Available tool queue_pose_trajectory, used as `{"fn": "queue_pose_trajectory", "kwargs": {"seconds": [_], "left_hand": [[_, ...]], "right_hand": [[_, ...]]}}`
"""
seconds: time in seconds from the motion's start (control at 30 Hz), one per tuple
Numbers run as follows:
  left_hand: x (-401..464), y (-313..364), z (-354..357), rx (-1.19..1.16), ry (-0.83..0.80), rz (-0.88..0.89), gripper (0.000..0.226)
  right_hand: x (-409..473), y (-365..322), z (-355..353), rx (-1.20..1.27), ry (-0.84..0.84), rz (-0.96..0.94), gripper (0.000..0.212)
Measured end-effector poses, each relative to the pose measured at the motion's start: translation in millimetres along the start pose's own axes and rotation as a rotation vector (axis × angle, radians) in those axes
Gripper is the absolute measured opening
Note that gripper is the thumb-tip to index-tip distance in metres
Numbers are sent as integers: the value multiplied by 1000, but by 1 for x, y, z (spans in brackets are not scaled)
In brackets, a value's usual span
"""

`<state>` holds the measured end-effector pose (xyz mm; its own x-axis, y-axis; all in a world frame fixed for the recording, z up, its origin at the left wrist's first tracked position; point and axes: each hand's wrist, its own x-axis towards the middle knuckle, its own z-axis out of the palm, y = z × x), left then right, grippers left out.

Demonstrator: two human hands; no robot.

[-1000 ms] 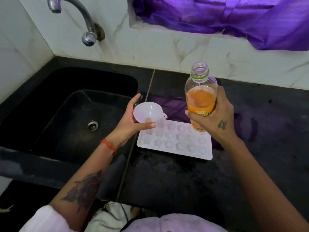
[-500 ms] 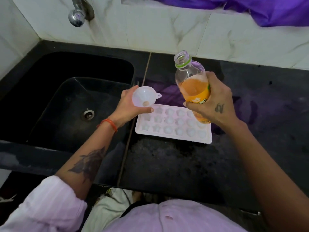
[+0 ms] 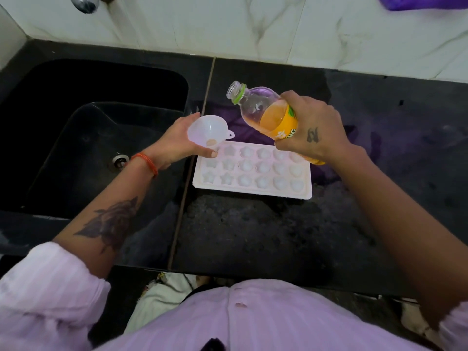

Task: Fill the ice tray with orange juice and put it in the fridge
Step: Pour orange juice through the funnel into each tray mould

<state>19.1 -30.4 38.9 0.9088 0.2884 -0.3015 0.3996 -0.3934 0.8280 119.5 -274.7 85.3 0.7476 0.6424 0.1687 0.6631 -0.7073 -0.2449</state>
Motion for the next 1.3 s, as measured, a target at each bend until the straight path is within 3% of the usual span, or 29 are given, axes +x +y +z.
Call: {"fn": "queue_pose_trajectory", "kwargs": {"seconds": [0.1, 0.3, 0.57, 0.73, 0.93, 1.3], "left_hand": [[-1, 3, -4, -12, -54, -31, 105], [-1, 8, -3, -21, -39, 1, 75], [-3, 3, 0, -62, 5, 7, 74], [-5, 8, 0, -148, -8, -7, 85], [-7, 12, -1, -171, -18, 0, 74], [-8, 12, -2, -199, 0, -8, 75]], "right_hand": [[2, 3, 2, -51, -48, -7, 75], [4, 5, 3, -121, -115, -32, 76], [6, 5, 7, -186, -149, -65, 75], [8, 4, 5, -254, -153, -97, 72], [10, 2, 1, -316, -135, -120, 69], [16, -4, -3, -382, -138, -133, 67]]}}
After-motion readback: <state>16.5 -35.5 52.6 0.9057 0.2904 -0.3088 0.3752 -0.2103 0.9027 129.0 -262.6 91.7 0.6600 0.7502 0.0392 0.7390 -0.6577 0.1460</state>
